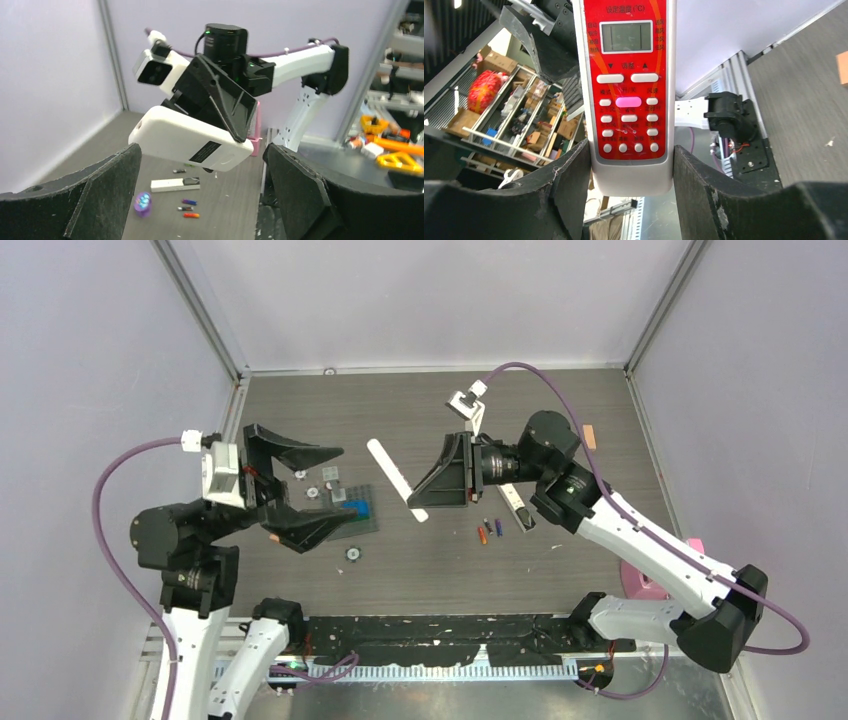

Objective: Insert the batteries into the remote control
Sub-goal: Pick up the remote control from the center of the board.

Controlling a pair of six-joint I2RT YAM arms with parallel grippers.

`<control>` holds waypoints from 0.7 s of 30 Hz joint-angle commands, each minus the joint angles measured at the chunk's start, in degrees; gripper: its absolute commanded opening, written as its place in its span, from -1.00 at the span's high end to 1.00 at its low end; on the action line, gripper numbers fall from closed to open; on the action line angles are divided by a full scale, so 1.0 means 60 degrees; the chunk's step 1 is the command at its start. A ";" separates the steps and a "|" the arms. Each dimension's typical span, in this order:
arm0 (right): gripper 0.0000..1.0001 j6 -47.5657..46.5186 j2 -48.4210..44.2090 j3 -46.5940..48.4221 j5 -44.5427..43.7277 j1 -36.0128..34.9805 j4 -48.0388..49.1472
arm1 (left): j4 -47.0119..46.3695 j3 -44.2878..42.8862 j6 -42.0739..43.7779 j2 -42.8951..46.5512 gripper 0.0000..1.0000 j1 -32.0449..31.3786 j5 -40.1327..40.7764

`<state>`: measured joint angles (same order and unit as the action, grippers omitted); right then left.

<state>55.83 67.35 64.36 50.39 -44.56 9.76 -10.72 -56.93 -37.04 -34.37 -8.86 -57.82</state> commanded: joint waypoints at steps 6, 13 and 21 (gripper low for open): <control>0.52 0.0637 -0.0613 0.0690 0.0896 -0.0244 0.0482 | -0.1834 -0.0974 0.2296 -0.0938 -0.99 0.0023 -0.2956; 0.50 0.0069 -0.0505 0.1044 0.0876 -0.0756 -0.0372 | -0.1817 -0.1383 0.2001 -0.1643 -0.97 -0.0171 -0.3001; 0.49 -0.0049 -0.0071 0.1375 0.0862 -0.1190 -0.0715 | -0.1817 -0.1404 0.1373 -0.2040 -0.77 -0.0602 -0.3996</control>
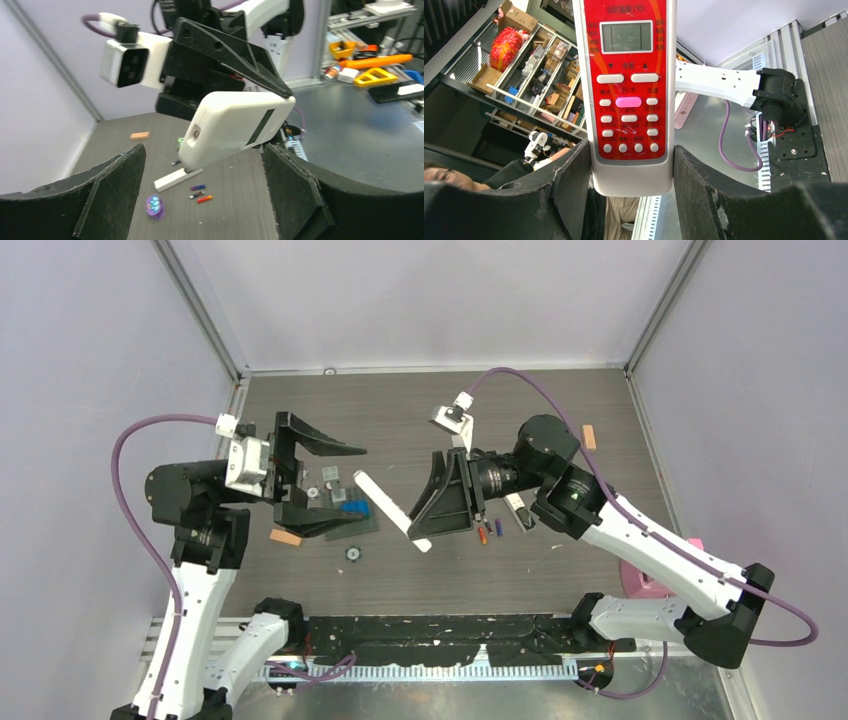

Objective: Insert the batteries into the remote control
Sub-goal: Pick up the remote control from the center of the board.

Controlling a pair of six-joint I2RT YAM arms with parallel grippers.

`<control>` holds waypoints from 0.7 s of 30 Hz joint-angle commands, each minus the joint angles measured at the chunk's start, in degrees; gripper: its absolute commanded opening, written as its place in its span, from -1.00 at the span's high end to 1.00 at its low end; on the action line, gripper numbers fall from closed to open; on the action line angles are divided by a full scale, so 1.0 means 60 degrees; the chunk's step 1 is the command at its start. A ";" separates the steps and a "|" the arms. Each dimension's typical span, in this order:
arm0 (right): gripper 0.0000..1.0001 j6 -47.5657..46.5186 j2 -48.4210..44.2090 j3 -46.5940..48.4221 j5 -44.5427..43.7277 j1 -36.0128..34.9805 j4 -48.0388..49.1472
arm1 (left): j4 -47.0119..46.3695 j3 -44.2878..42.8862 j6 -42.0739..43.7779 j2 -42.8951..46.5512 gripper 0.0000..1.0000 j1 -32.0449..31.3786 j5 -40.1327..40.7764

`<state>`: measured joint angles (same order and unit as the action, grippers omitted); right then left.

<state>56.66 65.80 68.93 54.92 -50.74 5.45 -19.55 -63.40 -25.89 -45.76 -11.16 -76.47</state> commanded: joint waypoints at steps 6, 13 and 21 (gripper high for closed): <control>0.47 0.0182 0.0512 0.0896 0.0068 -0.0285 -0.0106 | -0.0608 -0.0166 -0.1111 -0.0141 -0.57 -0.0291 -0.1650; 0.44 0.0457 0.0822 0.0944 0.0291 -0.0468 0.0182 | -0.0613 -0.0279 -0.1301 -0.0120 -0.19 -0.0528 -0.2329; 0.40 0.0667 0.1058 0.1134 0.0566 -0.0710 0.0191 | -0.0786 -0.0222 -0.1548 -0.0252 0.40 -0.0577 -0.2817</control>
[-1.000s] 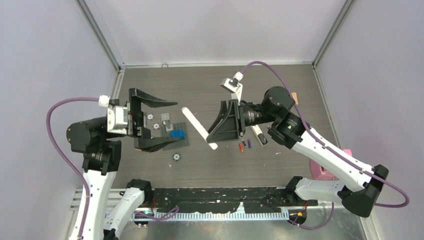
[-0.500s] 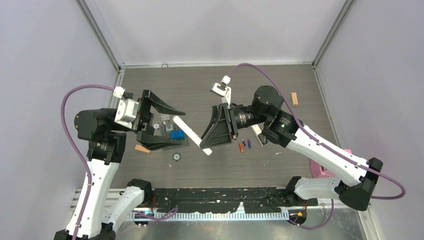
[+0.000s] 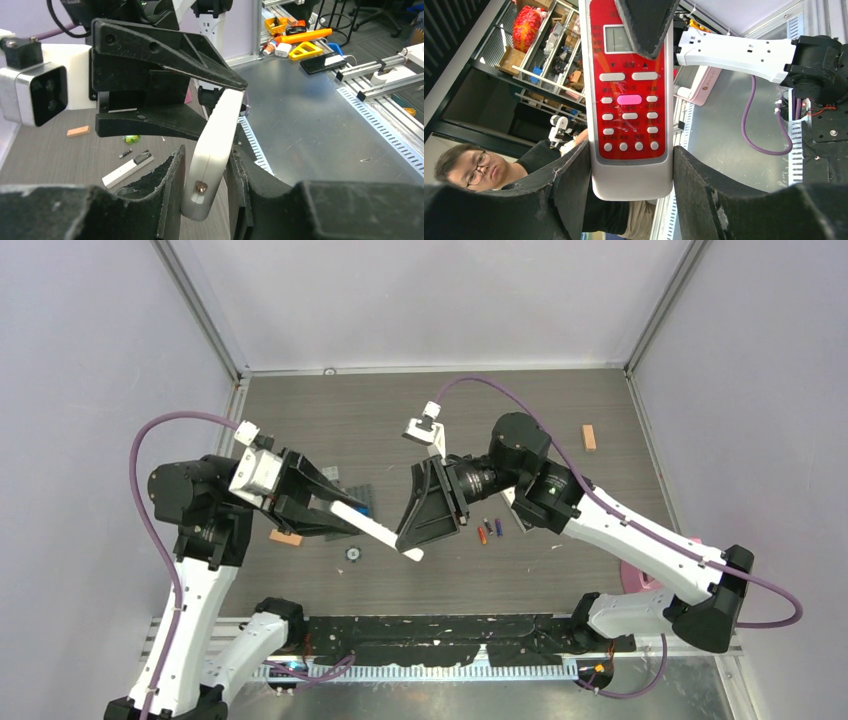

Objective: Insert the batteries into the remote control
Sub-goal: Pick up the remote control from the center of the board.

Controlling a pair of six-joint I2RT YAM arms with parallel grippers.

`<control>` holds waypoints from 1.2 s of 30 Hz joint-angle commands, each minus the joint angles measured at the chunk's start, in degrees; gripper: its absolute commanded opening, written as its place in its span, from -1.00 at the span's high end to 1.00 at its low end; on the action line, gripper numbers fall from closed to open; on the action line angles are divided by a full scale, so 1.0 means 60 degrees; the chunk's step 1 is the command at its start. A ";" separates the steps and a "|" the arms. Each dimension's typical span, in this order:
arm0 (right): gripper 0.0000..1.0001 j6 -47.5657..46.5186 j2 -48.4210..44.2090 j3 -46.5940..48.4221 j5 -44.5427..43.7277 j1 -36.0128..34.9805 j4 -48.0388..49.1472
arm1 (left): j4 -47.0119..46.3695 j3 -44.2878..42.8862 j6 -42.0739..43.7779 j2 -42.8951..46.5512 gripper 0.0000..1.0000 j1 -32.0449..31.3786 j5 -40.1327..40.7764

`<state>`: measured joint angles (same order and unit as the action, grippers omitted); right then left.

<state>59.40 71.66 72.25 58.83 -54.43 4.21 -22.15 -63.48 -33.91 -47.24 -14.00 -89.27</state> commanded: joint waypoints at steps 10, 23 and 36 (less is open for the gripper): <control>-0.08 0.0360 0.0258 0.0564 -0.0185 -0.0077 0.0726 | -0.0871 0.0219 -0.0215 0.0254 1.00 -0.0242 -0.0819; -0.84 -0.2576 -0.1686 -0.0599 -0.4136 0.0667 -0.0193 | 0.1779 0.0596 -0.0801 0.0515 1.00 -0.0231 0.2528; -0.91 -0.4396 -0.2260 -0.1412 -0.4965 0.0521 -0.0360 | 0.1904 0.1590 -0.4578 0.1081 1.00 -0.0230 0.5268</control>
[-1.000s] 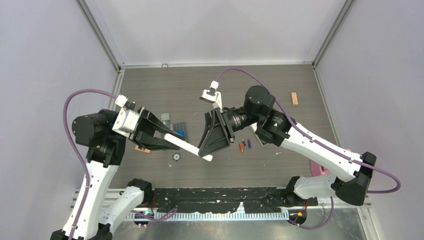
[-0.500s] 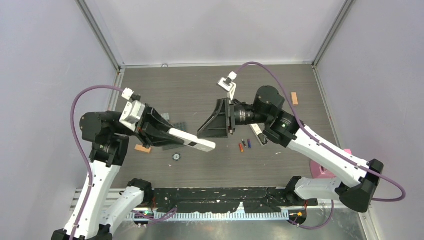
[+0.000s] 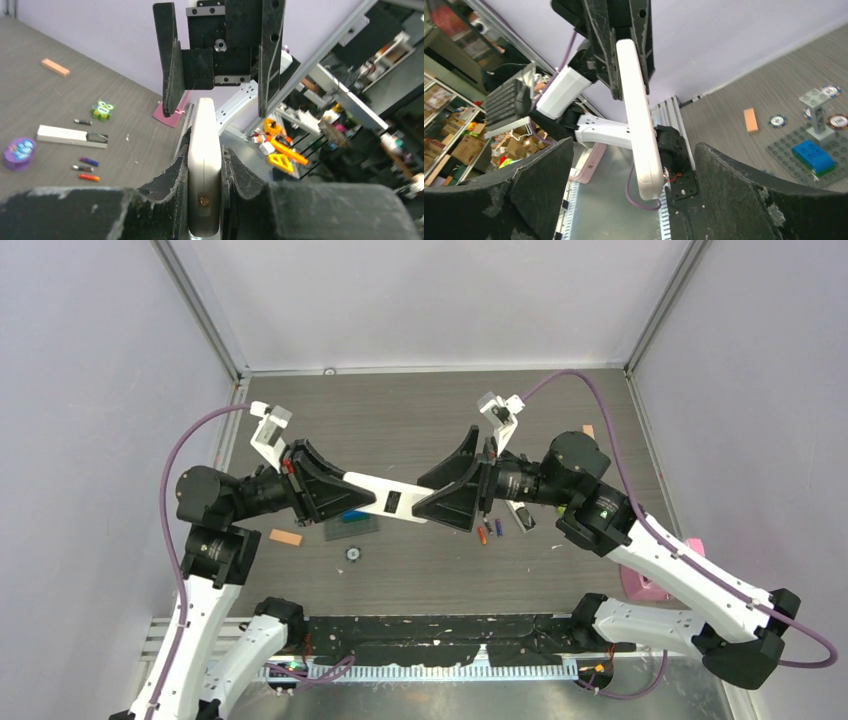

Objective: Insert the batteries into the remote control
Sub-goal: Remove the battery cover from the remote control.

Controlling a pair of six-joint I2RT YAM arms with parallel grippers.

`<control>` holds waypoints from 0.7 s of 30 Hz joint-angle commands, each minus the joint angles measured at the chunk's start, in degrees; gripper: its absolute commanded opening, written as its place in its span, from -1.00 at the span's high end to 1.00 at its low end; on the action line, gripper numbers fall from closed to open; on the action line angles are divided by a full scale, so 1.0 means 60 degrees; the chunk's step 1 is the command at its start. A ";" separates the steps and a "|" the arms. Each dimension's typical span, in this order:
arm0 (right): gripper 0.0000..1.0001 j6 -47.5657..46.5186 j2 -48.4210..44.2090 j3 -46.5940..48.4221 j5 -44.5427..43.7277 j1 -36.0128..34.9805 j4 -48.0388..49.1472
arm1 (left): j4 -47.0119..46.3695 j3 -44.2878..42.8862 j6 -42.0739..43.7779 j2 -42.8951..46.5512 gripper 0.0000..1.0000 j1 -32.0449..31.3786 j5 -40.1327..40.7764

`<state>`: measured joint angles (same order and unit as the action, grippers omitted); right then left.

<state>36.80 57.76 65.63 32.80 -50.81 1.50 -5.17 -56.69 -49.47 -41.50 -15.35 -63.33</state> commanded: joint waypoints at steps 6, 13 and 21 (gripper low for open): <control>-0.82 0.0444 -0.0233 -0.1327 -0.1545 -0.0261 0.1912 | -0.0859 0.0642 -0.2613 0.0295 1.00 -0.0009 0.1427; -0.19 0.1834 -0.0455 -0.2310 -0.2254 -0.0310 0.3479 | -0.0780 0.0850 -0.3144 0.0296 1.00 -0.0004 0.1623; 0.25 0.2974 -0.0417 -0.3073 -0.2651 -0.0349 0.4833 | -0.0824 0.1037 -0.3327 0.0382 0.95 -0.0004 0.1625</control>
<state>49.63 56.23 49.28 19.62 -52.66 21.98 -7.03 -50.50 -67.83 -40.18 -15.35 -53.95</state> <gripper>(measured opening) 0.436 0.214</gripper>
